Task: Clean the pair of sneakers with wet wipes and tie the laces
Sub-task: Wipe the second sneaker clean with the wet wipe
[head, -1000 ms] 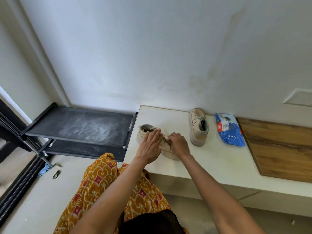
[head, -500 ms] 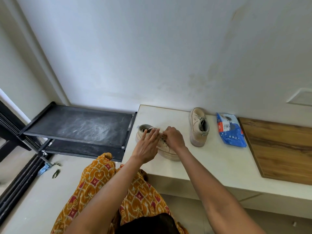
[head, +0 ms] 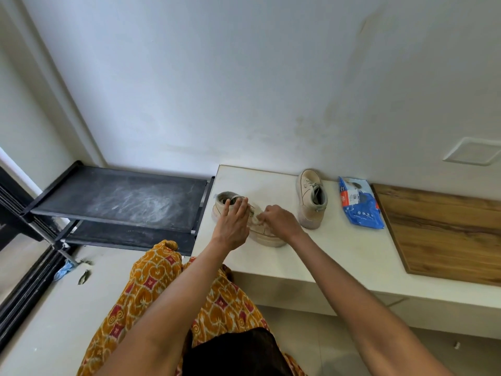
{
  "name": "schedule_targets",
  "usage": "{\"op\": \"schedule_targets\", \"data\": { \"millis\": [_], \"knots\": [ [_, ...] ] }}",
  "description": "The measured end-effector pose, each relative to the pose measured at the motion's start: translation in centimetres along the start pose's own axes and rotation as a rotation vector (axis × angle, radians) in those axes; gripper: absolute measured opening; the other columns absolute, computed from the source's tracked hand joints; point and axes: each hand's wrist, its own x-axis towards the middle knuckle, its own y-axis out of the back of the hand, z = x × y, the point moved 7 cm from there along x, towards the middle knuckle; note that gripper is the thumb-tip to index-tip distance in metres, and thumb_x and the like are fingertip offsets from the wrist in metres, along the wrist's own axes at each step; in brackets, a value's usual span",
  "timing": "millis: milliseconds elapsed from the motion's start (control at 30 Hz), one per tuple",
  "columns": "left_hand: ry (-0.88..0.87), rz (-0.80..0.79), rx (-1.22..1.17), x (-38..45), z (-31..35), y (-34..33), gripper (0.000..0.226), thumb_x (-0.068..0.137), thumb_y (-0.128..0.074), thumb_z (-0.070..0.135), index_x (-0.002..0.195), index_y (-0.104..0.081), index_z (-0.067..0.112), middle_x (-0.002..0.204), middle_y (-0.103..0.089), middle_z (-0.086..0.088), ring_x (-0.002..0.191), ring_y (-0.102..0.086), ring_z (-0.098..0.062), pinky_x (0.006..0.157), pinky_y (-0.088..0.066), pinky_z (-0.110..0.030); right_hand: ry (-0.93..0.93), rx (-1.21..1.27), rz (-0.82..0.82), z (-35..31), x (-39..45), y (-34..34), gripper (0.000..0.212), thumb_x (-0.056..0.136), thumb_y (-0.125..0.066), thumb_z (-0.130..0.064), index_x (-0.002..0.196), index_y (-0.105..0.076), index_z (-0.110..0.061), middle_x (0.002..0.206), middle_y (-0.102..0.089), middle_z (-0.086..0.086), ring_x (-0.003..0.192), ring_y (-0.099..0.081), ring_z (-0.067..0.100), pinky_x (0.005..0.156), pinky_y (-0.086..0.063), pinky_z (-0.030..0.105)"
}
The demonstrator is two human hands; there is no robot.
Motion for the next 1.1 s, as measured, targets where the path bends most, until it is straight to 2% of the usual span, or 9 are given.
{"op": "schedule_targets", "data": {
  "millis": [233,367,500,733,833,933,1000,1033,1100],
  "knots": [
    [0.033,-0.033,-0.047,1.3,-0.8,0.2,0.064,0.1,-0.026,0.037,0.15,-0.001,0.007,0.158,0.007,-0.011,0.146,0.006,-0.026,0.116,0.007,-0.046,0.011,-0.143,-0.07,4.8,-1.5,-0.8,0.026,0.092,-0.042,-0.002,0.11,-0.061,-0.007,0.111,-0.051,0.015,0.107,-0.05,0.03,0.067,-0.033,0.031],
    [0.036,-0.044,-0.071,1.5,-1.0,-0.2,0.066,0.1,-0.029,0.037,0.15,0.0,0.007,0.158,0.01,-0.011,0.145,0.009,-0.026,0.116,0.007,-0.046,-0.003,-0.088,0.014,2.6,0.4,0.6,0.026,0.095,-0.047,-0.015,0.116,-0.061,-0.014,0.111,-0.051,0.011,0.107,-0.05,0.028,0.071,-0.04,0.033],
    [0.027,-0.042,-0.047,1.7,-1.2,-0.5,0.064,0.1,-0.027,0.034,0.15,0.001,0.006,0.158,0.01,-0.011,0.145,0.008,-0.027,0.117,0.005,-0.049,0.095,-0.151,-0.055,-0.1,-0.2,-1.8,0.029,0.097,-0.045,-0.024,0.116,-0.057,-0.005,0.114,-0.05,0.017,0.105,-0.05,0.032,0.078,-0.042,0.038],
    [0.019,-0.044,-0.098,1.9,-1.4,-0.2,0.064,0.099,-0.03,0.034,0.15,-0.003,0.007,0.158,0.005,-0.011,0.146,0.005,-0.026,0.117,0.005,-0.048,-0.015,-0.183,-0.06,4.1,-0.7,0.2,0.028,0.094,-0.042,-0.009,0.112,-0.063,-0.012,0.114,-0.05,0.013,0.109,-0.05,0.031,0.076,-0.044,0.037],
    [-0.016,0.023,-0.18,1.8,-1.5,0.2,0.061,0.099,-0.031,0.031,0.15,-0.007,0.007,0.158,-0.002,-0.01,0.146,-0.002,-0.026,0.117,0.001,-0.045,-0.04,-0.03,0.056,1.5,-1.1,0.5,0.019,0.093,-0.052,-0.017,0.107,-0.062,-0.011,0.104,-0.053,0.01,0.097,-0.054,0.029,0.071,-0.045,0.036],
    [0.001,0.144,-0.268,0.9,-3.5,0.0,0.059,0.098,-0.034,0.019,0.15,-0.008,0.007,0.157,-0.011,-0.012,0.145,-0.009,-0.027,0.119,-0.006,-0.042,0.205,-0.025,0.126,-1.4,-3.8,-1.9,0.027,0.078,-0.07,-0.009,0.104,-0.066,-0.016,0.096,-0.059,0.007,0.083,-0.059,0.025,0.056,-0.051,0.034],
    [0.034,0.174,-0.291,0.1,-5.3,-0.6,0.055,0.098,-0.035,0.01,0.149,-0.015,0.003,0.155,-0.016,-0.015,0.144,-0.013,-0.029,0.117,-0.007,-0.039,0.265,-0.093,0.129,-0.1,-5.5,-4.0,0.034,0.072,-0.073,-0.004,0.103,-0.067,-0.016,0.096,-0.061,0.005,0.078,-0.062,0.024,0.051,-0.052,0.032],
    [0.025,0.189,-0.28,-0.2,-5.9,-0.6,0.053,0.097,-0.037,0.005,0.147,-0.021,0.001,0.153,-0.023,-0.018,0.143,-0.018,-0.031,0.117,-0.011,-0.038,0.215,-0.088,0.138,1.3,-5.7,-4.5,0.034,0.074,-0.071,-0.003,0.105,-0.067,-0.015,0.097,-0.062,0.006,0.077,-0.062,0.026,0.052,-0.053,0.033],
    [-0.002,0.218,-0.266,0.0,-6.6,-0.3,0.048,0.091,-0.046,-0.003,0.139,-0.04,-0.001,0.139,-0.044,-0.02,0.131,-0.04,-0.036,0.11,-0.033,-0.042,0.001,-0.01,0.152,4.8,-5.5,-4.3,0.034,0.081,-0.062,0.001,0.112,-0.064,-0.012,0.099,-0.061,0.011,0.08,-0.062,0.031,0.056,-0.052,0.036]
  ]
}}
